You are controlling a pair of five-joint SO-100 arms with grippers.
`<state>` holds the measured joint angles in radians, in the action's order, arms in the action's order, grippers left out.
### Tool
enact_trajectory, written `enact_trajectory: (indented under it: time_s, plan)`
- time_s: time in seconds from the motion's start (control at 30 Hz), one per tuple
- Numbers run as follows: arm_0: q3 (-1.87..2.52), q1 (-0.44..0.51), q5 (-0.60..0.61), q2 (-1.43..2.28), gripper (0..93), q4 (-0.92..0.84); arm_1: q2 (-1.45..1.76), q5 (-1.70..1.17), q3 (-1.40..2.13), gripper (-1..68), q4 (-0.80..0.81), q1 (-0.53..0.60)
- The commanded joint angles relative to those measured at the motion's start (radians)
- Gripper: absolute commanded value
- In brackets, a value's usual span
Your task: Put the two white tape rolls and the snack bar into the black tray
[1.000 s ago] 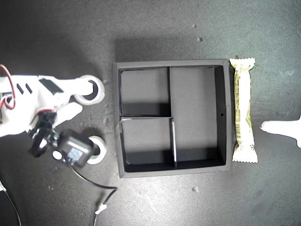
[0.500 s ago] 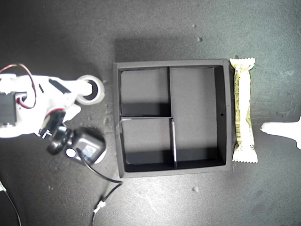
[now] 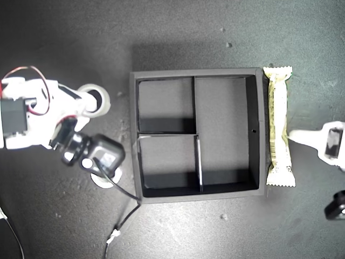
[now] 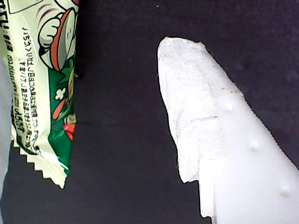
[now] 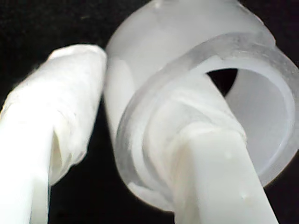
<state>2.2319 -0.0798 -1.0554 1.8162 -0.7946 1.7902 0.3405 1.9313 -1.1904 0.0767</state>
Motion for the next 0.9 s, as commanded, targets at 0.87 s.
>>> enact_trajectory:
  time_s: [0.87]
  plan:
    - [-0.219,0.072,0.044,0.284,1.3,-0.207,-0.380,-0.137,-0.106,6.1,0.250,-0.074]
